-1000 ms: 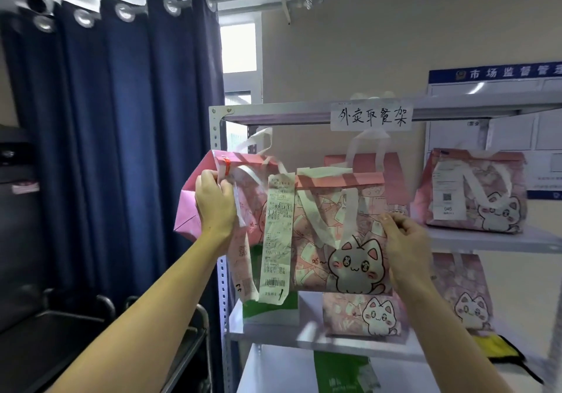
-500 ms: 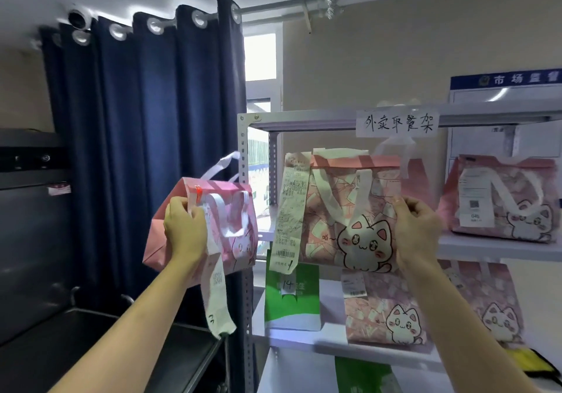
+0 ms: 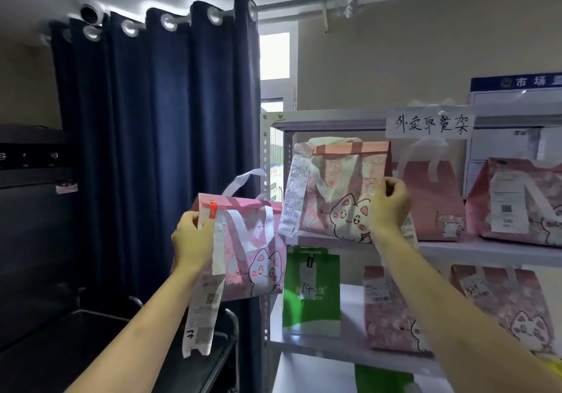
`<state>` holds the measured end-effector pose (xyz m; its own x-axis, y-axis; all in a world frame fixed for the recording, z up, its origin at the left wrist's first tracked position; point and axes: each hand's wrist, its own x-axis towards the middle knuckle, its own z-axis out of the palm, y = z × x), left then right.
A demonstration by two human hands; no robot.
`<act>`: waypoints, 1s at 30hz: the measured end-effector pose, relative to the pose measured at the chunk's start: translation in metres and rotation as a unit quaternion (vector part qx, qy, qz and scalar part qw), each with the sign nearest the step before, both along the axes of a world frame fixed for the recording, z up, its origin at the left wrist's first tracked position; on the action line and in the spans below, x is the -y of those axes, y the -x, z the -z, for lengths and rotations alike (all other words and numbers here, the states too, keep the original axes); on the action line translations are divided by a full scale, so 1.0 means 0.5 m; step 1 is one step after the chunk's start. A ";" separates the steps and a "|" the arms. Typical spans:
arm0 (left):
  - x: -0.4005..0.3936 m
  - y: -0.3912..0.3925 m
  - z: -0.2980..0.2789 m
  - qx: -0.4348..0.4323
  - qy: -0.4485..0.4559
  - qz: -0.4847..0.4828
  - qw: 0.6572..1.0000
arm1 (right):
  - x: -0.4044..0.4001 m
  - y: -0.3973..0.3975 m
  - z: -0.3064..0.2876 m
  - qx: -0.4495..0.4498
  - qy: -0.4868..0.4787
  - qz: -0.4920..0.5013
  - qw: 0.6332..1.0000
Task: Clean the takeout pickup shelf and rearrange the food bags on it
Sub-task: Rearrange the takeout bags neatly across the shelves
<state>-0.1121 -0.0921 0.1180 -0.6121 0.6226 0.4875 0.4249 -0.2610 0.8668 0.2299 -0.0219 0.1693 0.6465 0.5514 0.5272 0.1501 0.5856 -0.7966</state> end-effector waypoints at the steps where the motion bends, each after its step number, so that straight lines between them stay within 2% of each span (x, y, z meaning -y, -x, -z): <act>1: 0.001 0.002 0.000 -0.003 0.003 0.007 1.000 | -0.009 0.012 0.000 0.006 0.004 0.006 1.000; 10: -0.018 0.022 0.019 -0.020 0.009 0.025 0.999 | -0.110 0.079 0.048 0.059 0.054 0.022 0.997; 20: -0.064 0.037 0.058 -0.026 0.031 0.026 0.999 | -0.265 0.067 0.074 0.026 0.082 -0.010 0.996; 30: -0.109 0.017 0.067 -0.035 0.034 0.027 0.998 | -0.384 0.028 0.065 0.053 0.086 -0.001 0.995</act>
<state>-0.1206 -0.0375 0.0844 -0.5430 0.6864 0.4837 0.4722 -0.2267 0.8519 0.2162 0.1701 0.1368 0.5907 0.6406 0.4905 0.2384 0.4422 -0.8647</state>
